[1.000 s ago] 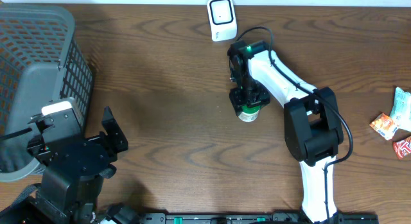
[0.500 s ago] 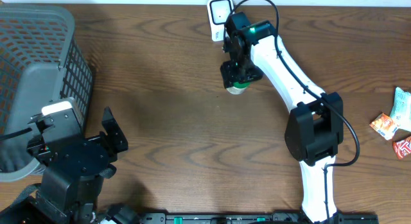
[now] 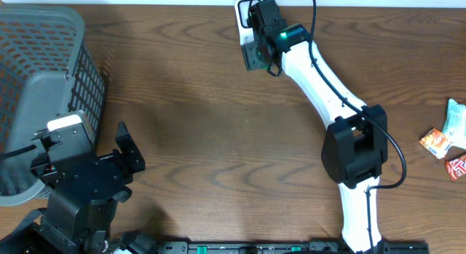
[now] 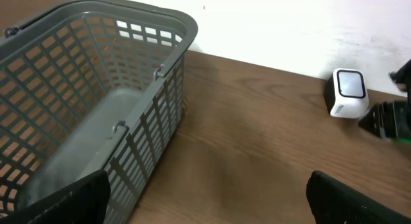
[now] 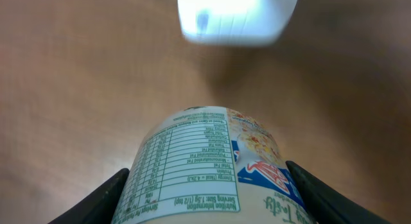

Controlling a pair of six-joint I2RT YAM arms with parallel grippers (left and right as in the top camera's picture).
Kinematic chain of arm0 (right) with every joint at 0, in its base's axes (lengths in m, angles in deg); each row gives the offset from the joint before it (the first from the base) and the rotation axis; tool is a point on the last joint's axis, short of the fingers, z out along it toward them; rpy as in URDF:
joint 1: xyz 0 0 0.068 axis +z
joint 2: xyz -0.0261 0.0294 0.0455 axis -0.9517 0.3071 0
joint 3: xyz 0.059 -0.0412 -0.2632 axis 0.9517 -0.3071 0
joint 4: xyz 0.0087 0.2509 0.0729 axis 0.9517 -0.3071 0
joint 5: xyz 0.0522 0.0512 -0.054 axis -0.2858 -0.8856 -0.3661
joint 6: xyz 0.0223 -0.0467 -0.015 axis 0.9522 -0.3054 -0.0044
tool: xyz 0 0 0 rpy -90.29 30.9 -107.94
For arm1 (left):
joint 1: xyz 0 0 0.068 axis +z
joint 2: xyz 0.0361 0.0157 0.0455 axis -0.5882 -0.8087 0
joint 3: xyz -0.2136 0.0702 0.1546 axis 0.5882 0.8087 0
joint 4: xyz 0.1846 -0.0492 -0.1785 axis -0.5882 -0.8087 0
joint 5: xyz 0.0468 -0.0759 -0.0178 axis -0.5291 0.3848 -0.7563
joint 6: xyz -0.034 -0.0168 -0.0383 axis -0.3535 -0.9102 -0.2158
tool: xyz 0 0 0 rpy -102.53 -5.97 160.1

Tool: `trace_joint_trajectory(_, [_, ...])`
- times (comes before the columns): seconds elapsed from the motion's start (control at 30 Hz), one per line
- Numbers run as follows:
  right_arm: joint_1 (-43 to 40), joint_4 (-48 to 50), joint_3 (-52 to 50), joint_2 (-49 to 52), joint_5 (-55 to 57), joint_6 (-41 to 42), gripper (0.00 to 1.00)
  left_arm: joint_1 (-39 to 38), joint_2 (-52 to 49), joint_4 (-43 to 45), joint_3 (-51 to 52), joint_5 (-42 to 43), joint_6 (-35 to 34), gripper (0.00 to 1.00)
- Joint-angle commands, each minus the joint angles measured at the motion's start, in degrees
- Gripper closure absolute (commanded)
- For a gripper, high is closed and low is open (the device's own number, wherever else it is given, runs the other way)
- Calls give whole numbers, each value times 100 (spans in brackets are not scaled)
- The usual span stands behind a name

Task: Scan the item barcode
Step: 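Hold the jar label against the white scanner face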

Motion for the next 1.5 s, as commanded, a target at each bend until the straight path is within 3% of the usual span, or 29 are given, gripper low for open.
trace_joint_trajectory(0.0, [44, 542, 81, 28, 448, -125, 52, 20, -15, -7, 46, -94, -92, 2])
trace_joint_trajectory(0.6, [-111, 4157, -50, 1047, 601, -780, 48, 20, -15, -7, 46, -94, -92, 2])
trace_joint_trajectory(1.17, [-293, 6424, -50, 1700, 785, -841, 47, 20, -15, -7, 46, -94, -92, 2])
trace_joint_trajectory(1.47, [-282, 6732, -50, 1801, 634, -839, 48, 20, -15, -7, 46, -94, -92, 2])
